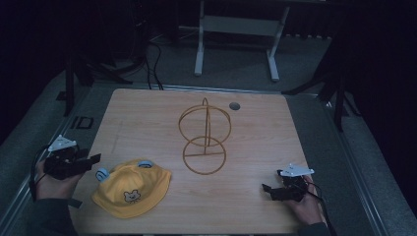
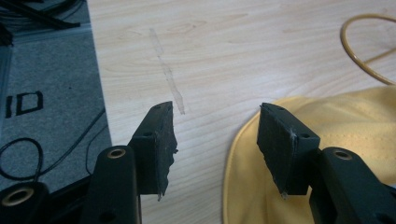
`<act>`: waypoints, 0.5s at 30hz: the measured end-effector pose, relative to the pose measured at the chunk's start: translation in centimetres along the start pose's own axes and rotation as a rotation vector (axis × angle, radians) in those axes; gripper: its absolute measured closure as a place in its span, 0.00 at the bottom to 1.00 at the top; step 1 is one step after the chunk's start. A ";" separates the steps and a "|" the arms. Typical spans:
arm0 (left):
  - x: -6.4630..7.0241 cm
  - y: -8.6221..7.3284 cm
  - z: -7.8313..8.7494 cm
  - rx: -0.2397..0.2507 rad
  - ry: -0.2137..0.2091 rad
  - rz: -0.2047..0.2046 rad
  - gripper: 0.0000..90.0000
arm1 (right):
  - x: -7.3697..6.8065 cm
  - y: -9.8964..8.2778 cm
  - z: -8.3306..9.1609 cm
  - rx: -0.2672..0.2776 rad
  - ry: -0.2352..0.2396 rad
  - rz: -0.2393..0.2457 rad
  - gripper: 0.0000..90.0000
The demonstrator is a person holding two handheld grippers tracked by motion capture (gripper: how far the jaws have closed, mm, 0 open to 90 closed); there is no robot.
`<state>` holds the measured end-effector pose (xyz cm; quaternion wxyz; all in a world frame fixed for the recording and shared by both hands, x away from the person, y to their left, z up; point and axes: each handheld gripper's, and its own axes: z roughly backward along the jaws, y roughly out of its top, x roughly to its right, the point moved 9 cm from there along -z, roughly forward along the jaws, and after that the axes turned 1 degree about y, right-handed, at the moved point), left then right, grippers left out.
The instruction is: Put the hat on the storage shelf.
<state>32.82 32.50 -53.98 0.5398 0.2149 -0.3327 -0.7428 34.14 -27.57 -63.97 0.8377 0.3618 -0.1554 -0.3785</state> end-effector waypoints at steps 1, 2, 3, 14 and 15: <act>0.1 -0.1 0.0 -0.005 -0.012 -0.001 0.52 | 0.0 0.0 0.0 0.000 0.000 0.000 0.14; 0.1 -0.1 0.0 -0.005 -0.012 -0.001 0.54 | 0.0 0.0 0.0 0.000 0.000 0.000 0.14; 0.2 -0.1 0.1 -0.008 -0.017 0.001 0.54 | 0.0 0.0 0.0 0.000 -0.001 0.000 0.14; 1.2 0.6 1.1 -0.032 -0.101 -0.127 0.55 | 0.0 -0.1 0.2 0.003 -0.011 -0.008 0.15; 1.3 0.6 1.2 -0.033 -0.109 -0.142 0.55 | 0.0 -0.1 0.2 0.003 -0.011 -0.008 0.15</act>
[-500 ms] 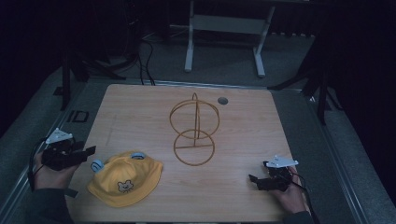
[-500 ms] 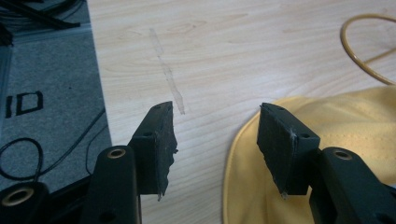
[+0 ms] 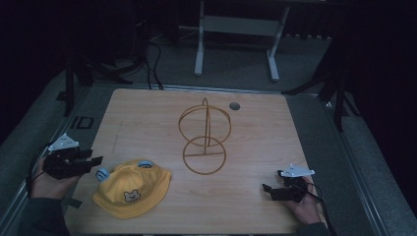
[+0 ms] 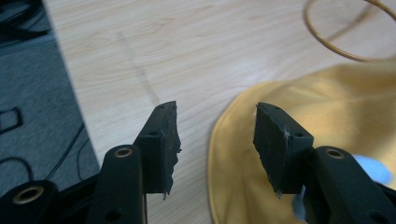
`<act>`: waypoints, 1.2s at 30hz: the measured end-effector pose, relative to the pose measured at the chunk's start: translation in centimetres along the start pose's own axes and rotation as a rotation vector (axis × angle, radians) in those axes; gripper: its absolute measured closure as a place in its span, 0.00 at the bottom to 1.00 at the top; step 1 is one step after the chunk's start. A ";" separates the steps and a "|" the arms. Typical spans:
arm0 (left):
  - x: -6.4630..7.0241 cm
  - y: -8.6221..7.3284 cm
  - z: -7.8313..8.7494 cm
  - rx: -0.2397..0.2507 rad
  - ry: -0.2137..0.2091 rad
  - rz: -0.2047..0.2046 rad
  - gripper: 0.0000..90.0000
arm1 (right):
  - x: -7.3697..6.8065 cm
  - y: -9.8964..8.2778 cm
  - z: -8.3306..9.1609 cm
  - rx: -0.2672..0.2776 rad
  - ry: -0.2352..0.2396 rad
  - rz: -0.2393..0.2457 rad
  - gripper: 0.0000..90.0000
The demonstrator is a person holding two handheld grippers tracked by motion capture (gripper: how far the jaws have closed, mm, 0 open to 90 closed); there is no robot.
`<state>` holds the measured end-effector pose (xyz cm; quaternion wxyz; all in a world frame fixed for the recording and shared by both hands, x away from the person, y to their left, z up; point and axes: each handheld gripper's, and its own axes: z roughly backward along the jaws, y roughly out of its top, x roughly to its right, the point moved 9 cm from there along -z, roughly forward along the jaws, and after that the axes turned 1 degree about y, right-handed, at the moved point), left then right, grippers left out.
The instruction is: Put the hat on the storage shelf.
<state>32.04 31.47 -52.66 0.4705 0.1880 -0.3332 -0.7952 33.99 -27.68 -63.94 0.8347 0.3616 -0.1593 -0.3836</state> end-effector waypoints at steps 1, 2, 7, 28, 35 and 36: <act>0.2 0.0 0.1 -0.008 -0.017 -0.021 0.55 | 0.0 0.0 0.0 0.000 0.000 0.000 0.15; 0.3 0.1 0.2 -0.007 -0.024 -0.033 0.55 | 0.0 0.0 0.0 0.000 0.000 -0.001 0.15; 0.8 0.5 0.9 0.003 -0.050 -0.076 0.54 | 0.0 0.0 0.0 0.000 0.000 0.000 0.15; 3.1 3.1 1.7 -0.036 -0.135 -0.222 0.55 | 0.0 -0.1 0.1 0.001 -0.008 -0.008 0.16; 3.7 3.7 1.7 -0.040 -0.160 -0.245 0.54 | 0.1 -0.1 0.1 0.000 -0.012 -0.011 0.16; 3.7 3.7 1.7 -0.040 -0.160 -0.245 0.53 | 0.1 -0.1 0.1 0.000 -0.012 -0.011 0.16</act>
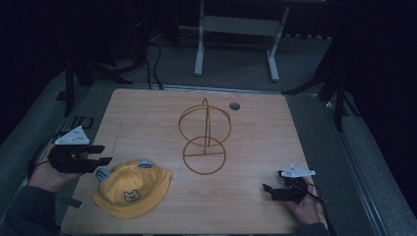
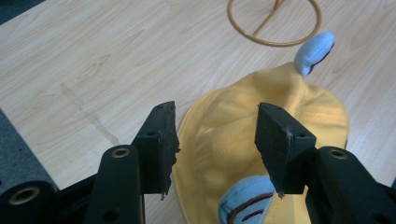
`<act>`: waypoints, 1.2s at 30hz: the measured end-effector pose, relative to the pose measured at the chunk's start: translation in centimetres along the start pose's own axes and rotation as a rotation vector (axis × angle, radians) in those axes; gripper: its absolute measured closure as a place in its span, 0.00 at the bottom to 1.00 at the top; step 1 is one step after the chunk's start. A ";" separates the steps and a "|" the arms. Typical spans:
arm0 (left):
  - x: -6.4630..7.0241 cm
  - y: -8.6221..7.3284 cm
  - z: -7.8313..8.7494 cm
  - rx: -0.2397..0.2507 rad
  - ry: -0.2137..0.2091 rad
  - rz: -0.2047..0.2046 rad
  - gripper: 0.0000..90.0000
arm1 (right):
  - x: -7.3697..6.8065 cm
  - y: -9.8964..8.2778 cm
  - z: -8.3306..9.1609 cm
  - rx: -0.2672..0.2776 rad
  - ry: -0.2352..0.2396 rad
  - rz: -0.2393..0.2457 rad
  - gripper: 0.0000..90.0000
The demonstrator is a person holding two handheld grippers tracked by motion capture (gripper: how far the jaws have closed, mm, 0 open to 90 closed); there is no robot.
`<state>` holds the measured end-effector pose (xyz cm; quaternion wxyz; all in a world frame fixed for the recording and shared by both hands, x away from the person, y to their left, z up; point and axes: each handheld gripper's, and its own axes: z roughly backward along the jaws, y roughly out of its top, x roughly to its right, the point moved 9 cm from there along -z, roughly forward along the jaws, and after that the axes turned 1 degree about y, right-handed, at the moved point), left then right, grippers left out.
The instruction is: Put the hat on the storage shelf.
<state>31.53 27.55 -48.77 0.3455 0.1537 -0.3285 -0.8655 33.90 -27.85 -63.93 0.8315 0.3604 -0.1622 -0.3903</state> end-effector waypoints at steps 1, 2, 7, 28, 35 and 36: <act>0.2 0.2 0.0 -0.003 -0.007 -0.008 0.53 | 0.0 0.0 0.0 0.000 -0.001 -0.001 0.16; 0.3 0.3 0.0 -0.005 -0.012 -0.012 0.53 | 0.0 0.0 0.0 0.000 -0.002 -0.002 0.16; 0.9 0.8 -0.2 -0.011 -0.029 -0.031 0.52 | 0.0 0.0 0.0 0.002 -0.005 -0.007 0.16; 3.2 2.2 -1.1 -0.071 -0.103 -0.131 0.52 | 0.0 -0.1 0.1 0.002 -0.006 -0.008 0.16; 3.6 2.3 -1.7 -0.103 -0.125 -0.152 0.52 | 0.0 -0.1 0.1 0.002 -0.006 -0.009 0.16; 3.7 2.2 -1.8 -0.114 -0.126 -0.156 0.52 | 0.0 -0.1 0.1 0.002 -0.006 -0.009 0.16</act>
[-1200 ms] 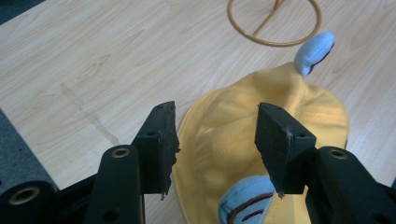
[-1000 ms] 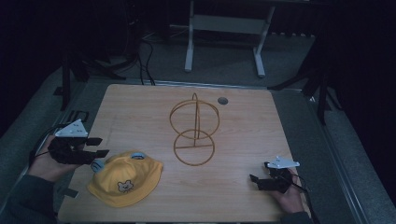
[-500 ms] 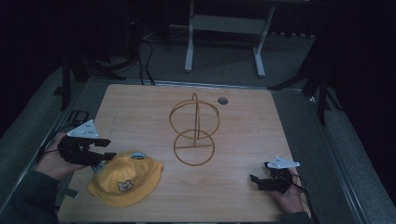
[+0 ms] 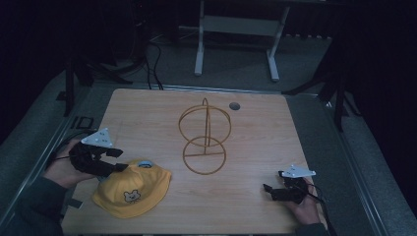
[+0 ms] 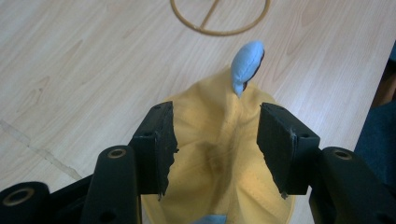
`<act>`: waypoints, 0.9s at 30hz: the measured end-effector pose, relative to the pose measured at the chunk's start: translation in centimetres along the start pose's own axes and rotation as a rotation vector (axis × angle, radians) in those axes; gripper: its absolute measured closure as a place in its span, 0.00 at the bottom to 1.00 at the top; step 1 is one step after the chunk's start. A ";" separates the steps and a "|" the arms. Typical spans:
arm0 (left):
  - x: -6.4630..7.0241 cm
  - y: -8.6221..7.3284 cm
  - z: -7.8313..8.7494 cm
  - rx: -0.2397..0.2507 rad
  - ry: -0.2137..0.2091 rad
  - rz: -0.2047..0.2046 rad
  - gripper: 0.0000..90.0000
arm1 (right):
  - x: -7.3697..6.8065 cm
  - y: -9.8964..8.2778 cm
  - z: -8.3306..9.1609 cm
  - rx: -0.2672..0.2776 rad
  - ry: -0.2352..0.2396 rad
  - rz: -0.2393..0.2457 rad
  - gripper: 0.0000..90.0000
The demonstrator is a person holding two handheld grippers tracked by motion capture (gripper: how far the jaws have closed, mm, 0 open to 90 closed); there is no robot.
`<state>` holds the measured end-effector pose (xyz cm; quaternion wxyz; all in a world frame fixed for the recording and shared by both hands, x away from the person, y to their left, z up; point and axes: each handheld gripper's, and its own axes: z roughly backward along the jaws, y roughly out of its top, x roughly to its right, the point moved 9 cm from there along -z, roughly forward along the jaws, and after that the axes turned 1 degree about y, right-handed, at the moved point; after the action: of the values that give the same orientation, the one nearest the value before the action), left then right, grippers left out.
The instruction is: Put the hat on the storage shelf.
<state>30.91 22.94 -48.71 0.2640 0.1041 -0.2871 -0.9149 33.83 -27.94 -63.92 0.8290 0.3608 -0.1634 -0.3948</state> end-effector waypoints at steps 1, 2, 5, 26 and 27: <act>0.1 0.0 -0.1 -0.006 -0.003 0.000 0.52 | 0.0 0.0 0.0 0.000 0.000 0.000 0.16; 0.1 0.0 -0.2 -0.012 -0.006 -0.002 0.52 | 0.0 0.0 0.0 0.000 0.000 0.000 0.16; 0.0 -0.1 -0.6 -0.034 -0.009 -0.003 0.54 | 0.0 0.0 0.0 0.000 0.001 0.001 0.16; 0.7 -1.0 -2.7 -0.160 -0.072 -0.023 0.63 | 0.0 -0.1 0.1 0.000 0.003 0.004 0.16; 0.7 -1.1 -2.8 -0.166 -0.073 -0.025 0.63 | 0.0 -0.1 0.1 -0.001 0.003 0.004 0.16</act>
<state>30.79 21.98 -51.62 0.2498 0.0519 -0.2186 -0.9419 33.76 -27.98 -63.93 0.8302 0.3609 -0.1626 -0.3926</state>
